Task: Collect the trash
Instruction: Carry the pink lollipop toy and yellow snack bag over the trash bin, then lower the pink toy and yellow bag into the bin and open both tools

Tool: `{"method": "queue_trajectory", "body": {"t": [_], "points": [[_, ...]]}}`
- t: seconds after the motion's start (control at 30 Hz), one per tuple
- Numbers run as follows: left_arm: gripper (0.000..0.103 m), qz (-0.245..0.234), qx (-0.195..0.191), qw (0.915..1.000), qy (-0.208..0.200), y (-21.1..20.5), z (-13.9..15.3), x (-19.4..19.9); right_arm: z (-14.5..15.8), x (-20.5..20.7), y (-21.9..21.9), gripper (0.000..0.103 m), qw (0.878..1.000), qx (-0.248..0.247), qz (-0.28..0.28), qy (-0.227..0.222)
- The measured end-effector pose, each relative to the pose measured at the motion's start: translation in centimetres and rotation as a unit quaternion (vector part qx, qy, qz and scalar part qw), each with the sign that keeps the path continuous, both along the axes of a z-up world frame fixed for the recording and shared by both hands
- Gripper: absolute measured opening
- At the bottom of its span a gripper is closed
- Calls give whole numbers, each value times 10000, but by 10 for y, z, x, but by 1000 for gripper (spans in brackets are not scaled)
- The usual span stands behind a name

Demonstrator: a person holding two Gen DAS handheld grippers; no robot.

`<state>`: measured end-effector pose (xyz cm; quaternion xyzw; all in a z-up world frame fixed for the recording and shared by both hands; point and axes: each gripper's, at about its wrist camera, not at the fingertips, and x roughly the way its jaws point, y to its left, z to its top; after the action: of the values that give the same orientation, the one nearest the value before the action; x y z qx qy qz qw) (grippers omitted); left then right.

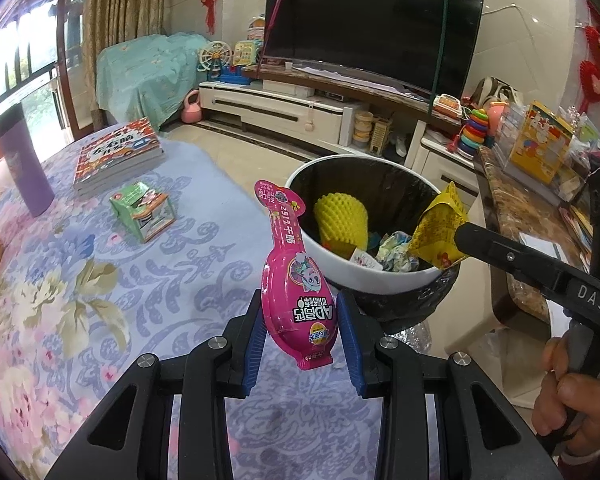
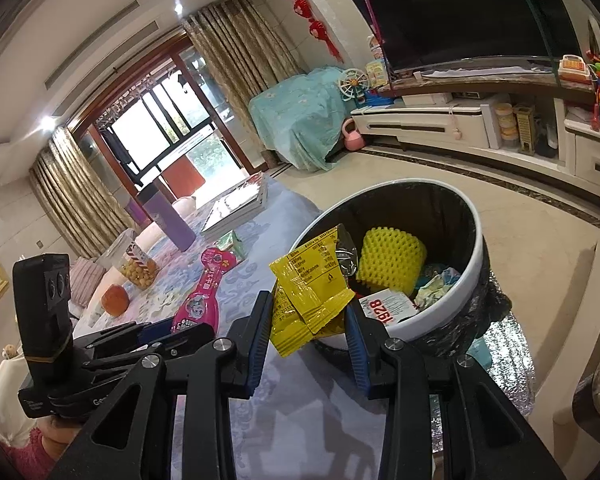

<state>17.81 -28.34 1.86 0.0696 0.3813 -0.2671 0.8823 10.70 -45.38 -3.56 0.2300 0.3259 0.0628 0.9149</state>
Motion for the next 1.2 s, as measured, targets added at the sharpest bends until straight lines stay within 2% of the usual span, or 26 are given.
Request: {"method": "queue_trajectory", "body": {"t": [1.2], "points": [[33,-316,142,9994,9,-55,3,32,8,17,-23,36,9992,-360,-167,86]]}}
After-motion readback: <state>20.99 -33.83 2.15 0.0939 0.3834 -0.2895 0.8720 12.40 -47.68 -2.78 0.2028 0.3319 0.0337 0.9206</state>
